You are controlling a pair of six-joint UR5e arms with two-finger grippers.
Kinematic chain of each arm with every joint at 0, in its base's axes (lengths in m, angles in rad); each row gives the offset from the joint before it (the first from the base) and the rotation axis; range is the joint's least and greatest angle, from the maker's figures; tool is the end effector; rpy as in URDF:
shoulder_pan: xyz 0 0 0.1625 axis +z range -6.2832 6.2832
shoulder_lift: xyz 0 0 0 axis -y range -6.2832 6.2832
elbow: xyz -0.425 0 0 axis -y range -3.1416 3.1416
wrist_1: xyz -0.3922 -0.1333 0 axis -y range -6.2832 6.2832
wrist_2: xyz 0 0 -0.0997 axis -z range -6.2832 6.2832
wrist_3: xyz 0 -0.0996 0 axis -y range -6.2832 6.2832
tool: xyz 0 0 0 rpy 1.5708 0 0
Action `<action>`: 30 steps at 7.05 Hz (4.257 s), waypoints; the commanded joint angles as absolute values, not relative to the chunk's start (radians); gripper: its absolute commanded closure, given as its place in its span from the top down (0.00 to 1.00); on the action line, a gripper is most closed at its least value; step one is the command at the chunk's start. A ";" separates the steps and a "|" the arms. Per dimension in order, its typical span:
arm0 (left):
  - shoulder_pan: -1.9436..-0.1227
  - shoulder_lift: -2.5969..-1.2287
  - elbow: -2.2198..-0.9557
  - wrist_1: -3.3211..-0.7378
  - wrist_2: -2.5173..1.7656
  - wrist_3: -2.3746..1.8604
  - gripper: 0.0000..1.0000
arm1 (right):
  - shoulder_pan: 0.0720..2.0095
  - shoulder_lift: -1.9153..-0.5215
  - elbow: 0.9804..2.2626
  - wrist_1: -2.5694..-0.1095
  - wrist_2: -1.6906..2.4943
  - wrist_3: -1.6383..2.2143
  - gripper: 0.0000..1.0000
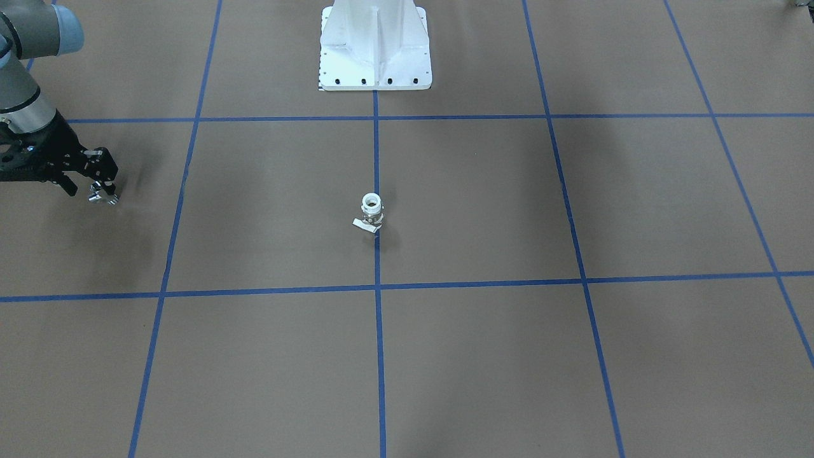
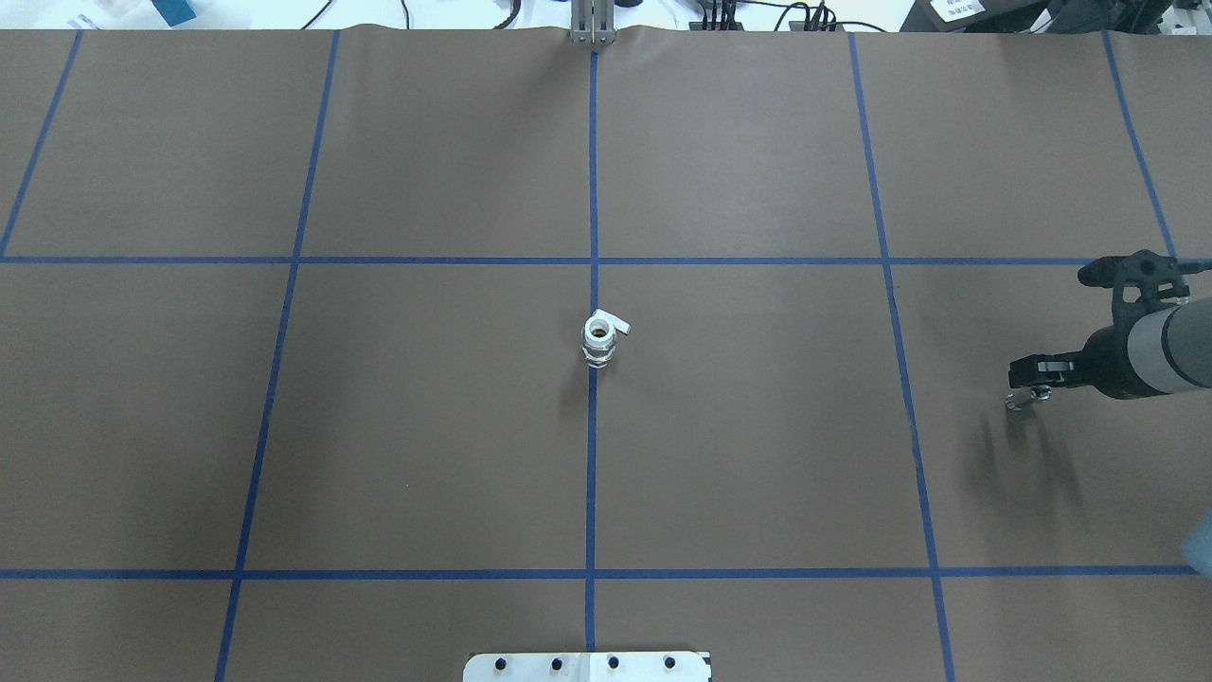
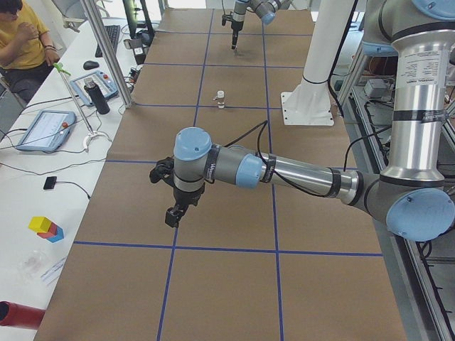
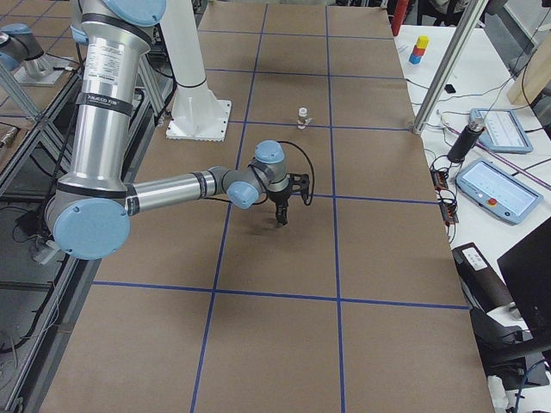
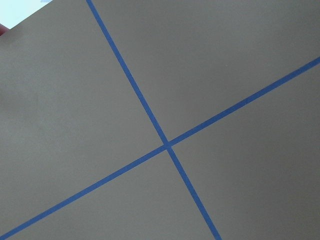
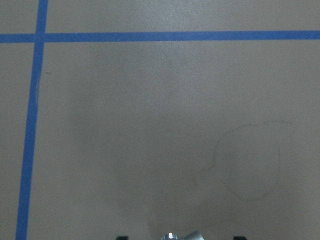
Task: Assemble PPR valve and pipe with both arms
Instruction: 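Lower the right gripper onto the silver valve and grasp it, then carry the silver valve with the right gripper above the white fitting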
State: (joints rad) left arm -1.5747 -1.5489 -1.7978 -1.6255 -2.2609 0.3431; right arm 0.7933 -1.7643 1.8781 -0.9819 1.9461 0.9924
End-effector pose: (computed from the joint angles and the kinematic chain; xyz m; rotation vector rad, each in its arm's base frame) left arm -0.0718 -0.4905 0.5561 0.3667 0.6374 0.4135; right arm -0.2424 -0.3843 0.5413 0.1613 -0.7647 0.0720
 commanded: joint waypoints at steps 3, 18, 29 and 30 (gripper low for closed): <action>-1.575 -1.543 -1.799 -1.626 -2.263 0.345 1.00 | 0.767 -1.770 1.878 -0.983 1.950 0.991 0.52; -1.577 -1.445 -1.730 -1.586 -2.359 0.060 1.00 | 0.836 -1.147 1.997 -1.740 2.063 1.056 0.00; -1.575 -1.404 -1.799 -1.594 -2.361 0.058 1.00 | 0.514 -0.627 1.618 -1.898 1.756 1.724 0.00; -1.577 -1.404 -1.799 -1.594 -2.361 0.058 1.00 | 0.508 -0.627 1.618 -1.896 1.747 1.724 0.00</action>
